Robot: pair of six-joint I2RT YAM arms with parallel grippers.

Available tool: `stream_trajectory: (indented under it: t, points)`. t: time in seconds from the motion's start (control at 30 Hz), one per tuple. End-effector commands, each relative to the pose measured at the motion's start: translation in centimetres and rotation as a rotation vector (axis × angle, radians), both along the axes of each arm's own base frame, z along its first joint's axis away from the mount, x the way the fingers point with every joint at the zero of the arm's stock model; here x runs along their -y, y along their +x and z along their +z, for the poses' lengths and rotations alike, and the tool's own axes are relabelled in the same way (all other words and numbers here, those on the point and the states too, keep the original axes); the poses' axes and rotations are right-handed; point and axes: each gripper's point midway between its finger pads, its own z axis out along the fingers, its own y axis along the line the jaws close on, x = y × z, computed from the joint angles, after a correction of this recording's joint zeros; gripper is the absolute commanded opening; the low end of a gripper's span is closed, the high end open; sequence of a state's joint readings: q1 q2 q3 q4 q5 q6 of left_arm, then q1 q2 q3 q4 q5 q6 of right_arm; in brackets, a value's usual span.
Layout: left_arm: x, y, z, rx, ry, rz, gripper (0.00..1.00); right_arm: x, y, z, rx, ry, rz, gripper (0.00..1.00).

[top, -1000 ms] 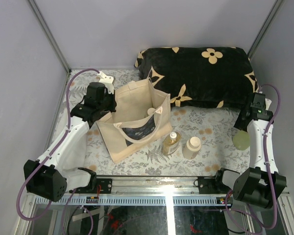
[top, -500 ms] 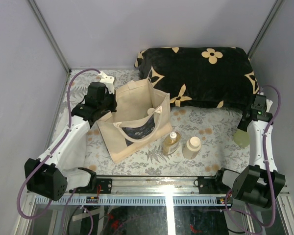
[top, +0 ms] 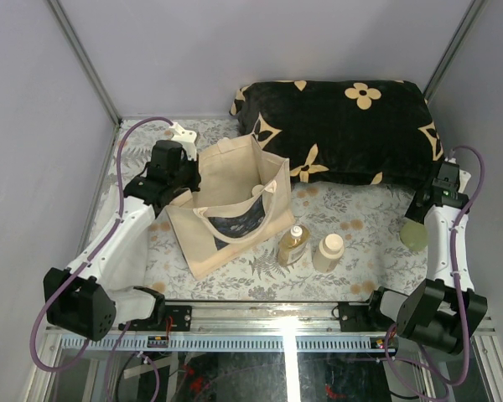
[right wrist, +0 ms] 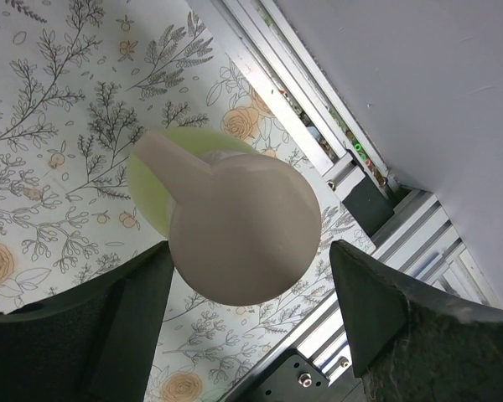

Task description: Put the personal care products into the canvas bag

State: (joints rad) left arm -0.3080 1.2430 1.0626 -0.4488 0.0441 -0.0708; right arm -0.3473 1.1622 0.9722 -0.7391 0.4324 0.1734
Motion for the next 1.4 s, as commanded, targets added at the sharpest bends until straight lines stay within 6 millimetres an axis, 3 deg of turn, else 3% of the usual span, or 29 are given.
stream_trajectory:
  t: [0.0, 0.17, 0.33, 0.67, 0.97, 1.37]
  points:
    - [1.2, -0.9, -1.7, -0.068, -0.016, -0.047, 0.0, 1.6, 1.6, 3.5, 0.132, -0.075, -0.038, 0.81]
    - [1.4, -0.9, -1.9, -0.076, -0.017, -0.053, 0.0, 1.8, 1.9, 4.4, 0.188, -0.097, -0.049, 0.81]
    - [1.4, -0.8, -2.3, -0.082, -0.018, -0.051, 0.0, 1.2, 1.9, 4.1, 0.24, -0.072, -0.06, 0.81]
    - [1.7, -0.7, -3.1, -0.105, -0.021, -0.062, 0.0, 0.2, 0.8, 0.6, 0.253, -0.034, -0.061, 0.8]
    - [1.3, -0.6, -3.5, -0.1, -0.005, -0.041, 0.0, 0.0, 1.3, 0.5, 0.285, -0.022, -0.056, 0.79]
    - [1.3, -0.7, -4.1, -0.092, -0.021, -0.027, 0.0, 0.6, 0.2, 1.3, 0.33, -0.086, -0.09, 0.82]
